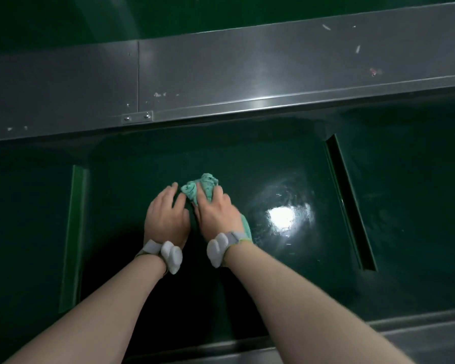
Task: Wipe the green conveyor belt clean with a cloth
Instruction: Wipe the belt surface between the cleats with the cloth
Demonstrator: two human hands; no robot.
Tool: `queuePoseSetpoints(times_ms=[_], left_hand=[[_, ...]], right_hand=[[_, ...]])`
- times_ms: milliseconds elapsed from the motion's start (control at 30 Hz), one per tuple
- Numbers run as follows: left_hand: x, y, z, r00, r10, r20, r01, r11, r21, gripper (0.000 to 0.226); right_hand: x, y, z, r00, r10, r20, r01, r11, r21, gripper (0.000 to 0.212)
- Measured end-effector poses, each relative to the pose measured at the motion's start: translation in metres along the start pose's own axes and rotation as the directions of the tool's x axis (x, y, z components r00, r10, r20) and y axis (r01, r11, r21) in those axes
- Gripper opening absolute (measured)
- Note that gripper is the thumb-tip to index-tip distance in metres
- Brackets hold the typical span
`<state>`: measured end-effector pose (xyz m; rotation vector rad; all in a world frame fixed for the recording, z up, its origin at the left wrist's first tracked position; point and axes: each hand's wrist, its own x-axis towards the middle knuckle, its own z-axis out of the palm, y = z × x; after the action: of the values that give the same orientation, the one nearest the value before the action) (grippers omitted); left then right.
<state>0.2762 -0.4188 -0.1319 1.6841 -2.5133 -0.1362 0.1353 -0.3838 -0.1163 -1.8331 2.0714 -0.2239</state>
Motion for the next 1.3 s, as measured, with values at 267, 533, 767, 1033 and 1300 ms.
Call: queuePoseSetpoints(times_ms=[267, 533, 767, 1033, 1300], left_hand=[[-0.077, -0.001, -0.004, 0.999, 0.006, 0.038, -0.007, 1.0, 0.024, 0.052], [-0.117, 0.028, -0.011, 0.999, -0.049, -0.014, 0.048, 0.996, -0.069, 0.045], [-0.139, 0.082, -0.017, 0.996, -0.076, -0.041, 0.067, 0.981, -0.185, 0.034], [-0.122, 0.167, -0.052, 0.872, -0.281, 0.401, 0.481, 0.646, -0.593, 0.035], [-0.128, 0.179, -0.07, 0.813, -0.426, 0.396, 0.572, 0.464, -0.676, 0.038]], right_hand=[[-0.015, 0.169, -0.074, 0.863, 0.465, -0.198, -0.48, 0.877, -0.031, 0.056], [-0.087, 0.093, -0.038, 0.842, 0.499, -0.206, -0.493, 0.866, 0.083, 0.054], [-0.122, 0.056, -0.02, 0.906, 0.415, -0.087, -0.403, 0.907, 0.121, 0.06], [-0.148, 0.067, -0.063, 0.901, 0.392, 0.185, -0.429, 0.75, 0.504, 0.052], [-0.175, 0.08, -0.086, 0.851, 0.491, 0.188, -0.47, 0.55, 0.69, 0.061]])
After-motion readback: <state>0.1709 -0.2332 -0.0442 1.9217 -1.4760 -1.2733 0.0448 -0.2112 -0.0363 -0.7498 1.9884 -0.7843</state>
